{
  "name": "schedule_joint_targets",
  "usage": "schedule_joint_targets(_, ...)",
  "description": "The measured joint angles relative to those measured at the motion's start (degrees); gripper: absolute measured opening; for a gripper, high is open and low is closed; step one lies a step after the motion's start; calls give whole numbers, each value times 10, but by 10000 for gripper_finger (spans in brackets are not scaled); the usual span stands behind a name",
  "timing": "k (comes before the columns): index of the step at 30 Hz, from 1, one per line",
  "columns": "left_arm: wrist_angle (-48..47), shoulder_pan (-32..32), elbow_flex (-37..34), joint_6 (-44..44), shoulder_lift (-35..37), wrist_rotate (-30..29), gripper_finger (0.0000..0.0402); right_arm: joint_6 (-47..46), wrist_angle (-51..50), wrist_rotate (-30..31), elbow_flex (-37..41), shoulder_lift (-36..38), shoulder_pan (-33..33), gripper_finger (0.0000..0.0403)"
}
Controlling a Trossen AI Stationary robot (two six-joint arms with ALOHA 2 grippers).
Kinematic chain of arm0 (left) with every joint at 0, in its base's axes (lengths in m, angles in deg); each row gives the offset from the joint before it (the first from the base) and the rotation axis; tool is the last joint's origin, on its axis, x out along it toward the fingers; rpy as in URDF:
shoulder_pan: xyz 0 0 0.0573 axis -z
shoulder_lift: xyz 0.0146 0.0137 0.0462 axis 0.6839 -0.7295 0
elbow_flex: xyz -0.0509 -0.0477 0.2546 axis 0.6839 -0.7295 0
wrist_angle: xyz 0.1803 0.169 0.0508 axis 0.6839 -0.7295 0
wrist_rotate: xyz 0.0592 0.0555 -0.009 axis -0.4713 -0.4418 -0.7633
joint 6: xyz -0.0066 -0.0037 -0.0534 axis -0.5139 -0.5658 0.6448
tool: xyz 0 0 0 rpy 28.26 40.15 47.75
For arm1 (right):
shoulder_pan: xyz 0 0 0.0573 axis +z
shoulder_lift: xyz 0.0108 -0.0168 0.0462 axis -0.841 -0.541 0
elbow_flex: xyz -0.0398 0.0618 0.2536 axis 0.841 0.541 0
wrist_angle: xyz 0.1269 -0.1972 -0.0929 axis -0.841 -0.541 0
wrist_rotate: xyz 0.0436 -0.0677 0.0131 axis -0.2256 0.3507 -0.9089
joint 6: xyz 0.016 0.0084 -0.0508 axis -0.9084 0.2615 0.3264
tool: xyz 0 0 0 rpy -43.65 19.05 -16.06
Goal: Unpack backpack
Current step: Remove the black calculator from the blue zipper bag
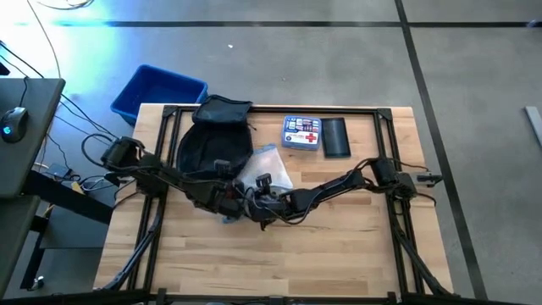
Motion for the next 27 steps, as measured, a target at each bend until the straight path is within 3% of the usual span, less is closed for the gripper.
schedule_joint_targets(10,-21,23,-1,26,34,-60,0,-22,-15,9,1,19,25,31)
schedule_joint_targets(15,-20,26,1,24,34,-67,0,-68,-86,-30,2,65,43,30)
schedule_joint_targets(21,-19,26,9,20,33,-72,0,-153,-172,-31,2,122,75,29)
schedule_joint_targets(27,-25,45,62,12,32,-72,0,-214,-216,-110,2,172,93,29)
